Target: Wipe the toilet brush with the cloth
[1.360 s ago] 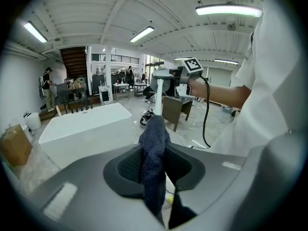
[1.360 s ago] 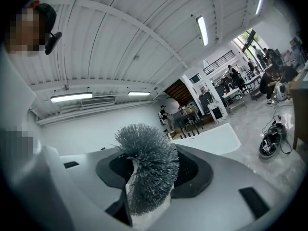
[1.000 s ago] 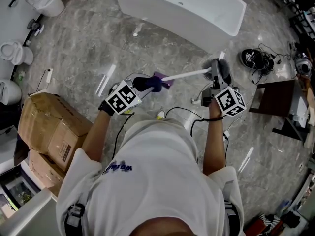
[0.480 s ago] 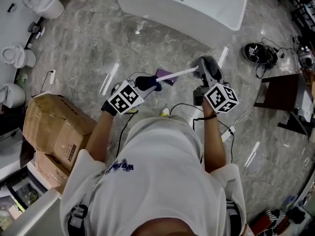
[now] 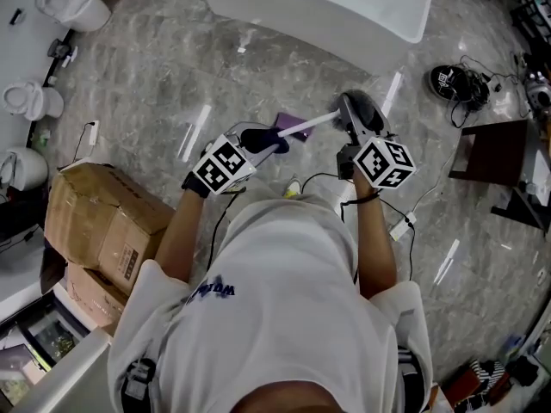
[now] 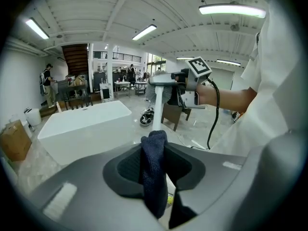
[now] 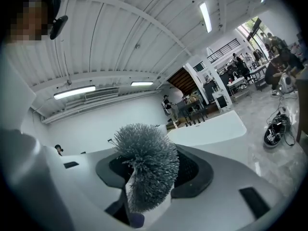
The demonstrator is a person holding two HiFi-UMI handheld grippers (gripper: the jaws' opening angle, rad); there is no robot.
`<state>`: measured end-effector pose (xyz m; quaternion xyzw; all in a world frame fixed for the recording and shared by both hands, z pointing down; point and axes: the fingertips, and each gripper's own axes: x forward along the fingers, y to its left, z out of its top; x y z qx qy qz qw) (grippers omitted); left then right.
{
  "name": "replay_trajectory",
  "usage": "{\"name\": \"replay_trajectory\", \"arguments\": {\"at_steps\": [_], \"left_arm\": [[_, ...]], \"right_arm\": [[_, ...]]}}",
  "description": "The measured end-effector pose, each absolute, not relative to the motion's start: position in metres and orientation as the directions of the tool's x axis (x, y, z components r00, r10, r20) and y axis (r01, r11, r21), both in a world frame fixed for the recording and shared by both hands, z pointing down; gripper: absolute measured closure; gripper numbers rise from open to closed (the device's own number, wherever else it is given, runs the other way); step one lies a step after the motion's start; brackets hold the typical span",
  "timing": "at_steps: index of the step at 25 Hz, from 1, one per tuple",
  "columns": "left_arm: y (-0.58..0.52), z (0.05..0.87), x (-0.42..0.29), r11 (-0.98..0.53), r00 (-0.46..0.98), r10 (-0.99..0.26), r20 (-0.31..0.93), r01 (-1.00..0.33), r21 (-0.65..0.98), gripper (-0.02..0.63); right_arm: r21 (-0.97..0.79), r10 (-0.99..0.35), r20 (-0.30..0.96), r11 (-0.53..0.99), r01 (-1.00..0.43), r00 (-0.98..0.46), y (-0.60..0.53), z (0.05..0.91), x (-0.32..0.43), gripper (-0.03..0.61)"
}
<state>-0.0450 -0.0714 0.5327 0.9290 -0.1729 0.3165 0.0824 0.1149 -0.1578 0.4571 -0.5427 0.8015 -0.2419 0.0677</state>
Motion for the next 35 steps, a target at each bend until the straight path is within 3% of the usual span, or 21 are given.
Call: {"name": "replay_trajectory", "arguments": {"at_steps": [16,25,30,35], "left_arm": [[-0.07,0.546,-0.065,-0.906,0.769,-0.236,0.594,-0.395,0.151,0.494],[-0.081,0.534,-0.061,-0.913,0.736,-0.319,0.597,-0.408,0.014,0.495],[-0.071,0.535,-0.045,-0.947,0.755,-0.244,0.608,-0.319,0.016,0.514],[-0.072,0.533,-0.038,-0.947,0.765,-0.218,0.606,-0.315,0.056,0.515]], "right_arm": [[-0.485,-0.958,0.116,0.176,-0.857,-0.262,-0.159,0.435,0.194,0.368],[-0.517,-0.966,0.09,0.163,-0.84,-0.243,-0.156,0.434,0.2,0.371],[-0.5,-0.957,0.084,0.199,-0.843,-0.276,-0.155,0.432,0.183,0.376],[-0.489,-0.947,0.086,0.23,-0.842,-0.308,-0.155,0.433,0.164,0.377]]}}
